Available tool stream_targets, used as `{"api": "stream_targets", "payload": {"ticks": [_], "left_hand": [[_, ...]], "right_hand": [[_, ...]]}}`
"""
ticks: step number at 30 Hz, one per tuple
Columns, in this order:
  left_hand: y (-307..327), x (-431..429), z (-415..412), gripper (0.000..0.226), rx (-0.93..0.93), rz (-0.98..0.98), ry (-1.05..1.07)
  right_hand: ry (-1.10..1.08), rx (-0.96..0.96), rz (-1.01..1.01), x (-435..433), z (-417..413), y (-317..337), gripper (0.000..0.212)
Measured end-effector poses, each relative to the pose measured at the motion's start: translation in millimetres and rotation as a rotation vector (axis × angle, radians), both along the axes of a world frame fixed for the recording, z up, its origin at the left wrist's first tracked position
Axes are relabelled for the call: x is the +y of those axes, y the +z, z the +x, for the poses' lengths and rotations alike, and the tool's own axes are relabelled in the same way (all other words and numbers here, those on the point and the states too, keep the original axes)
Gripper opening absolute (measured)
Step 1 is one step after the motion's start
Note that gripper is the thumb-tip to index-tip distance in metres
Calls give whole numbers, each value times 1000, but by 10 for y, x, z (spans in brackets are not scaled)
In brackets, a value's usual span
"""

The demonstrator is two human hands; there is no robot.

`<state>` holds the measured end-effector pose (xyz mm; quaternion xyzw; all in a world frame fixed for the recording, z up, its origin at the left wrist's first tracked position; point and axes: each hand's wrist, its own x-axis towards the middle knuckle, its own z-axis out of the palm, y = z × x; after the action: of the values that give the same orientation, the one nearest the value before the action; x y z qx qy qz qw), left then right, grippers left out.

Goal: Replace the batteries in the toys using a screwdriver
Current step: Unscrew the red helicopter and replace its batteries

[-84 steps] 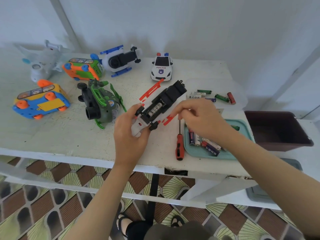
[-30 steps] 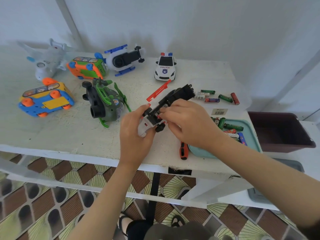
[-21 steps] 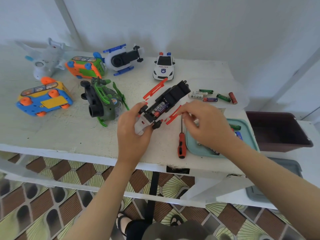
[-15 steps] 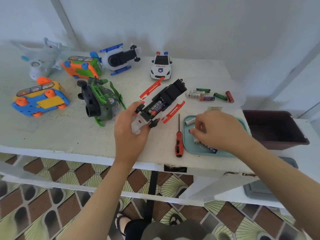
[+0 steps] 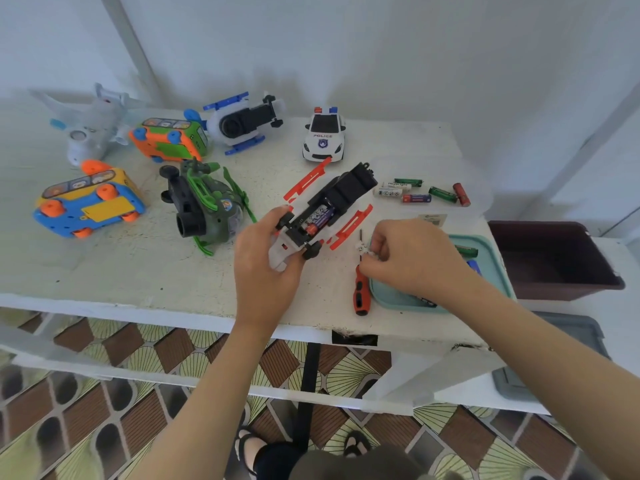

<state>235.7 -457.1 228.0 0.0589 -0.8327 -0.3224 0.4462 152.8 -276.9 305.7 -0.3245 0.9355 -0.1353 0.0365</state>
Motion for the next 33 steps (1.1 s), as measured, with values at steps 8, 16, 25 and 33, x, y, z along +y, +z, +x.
{"api": "stream_targets", "payload": {"ticks": [8, 16, 25, 33], "left_hand": [[-9, -10, -9, 52, -1, 24, -2], [0, -3, -4, 52, 2, 40, -9], [1, -20, -19, 51, 0, 73, 2], [-17, -41, -31, 51, -4, 73, 21]], "right_hand": [[78, -168, -759, -324, 37, 125, 5], [-10, -66, -848, -570, 45, -39, 15], [-14, 355, -716, -625, -24, -226, 22], [124, 384, -654, -603, 37, -447, 46]]}}
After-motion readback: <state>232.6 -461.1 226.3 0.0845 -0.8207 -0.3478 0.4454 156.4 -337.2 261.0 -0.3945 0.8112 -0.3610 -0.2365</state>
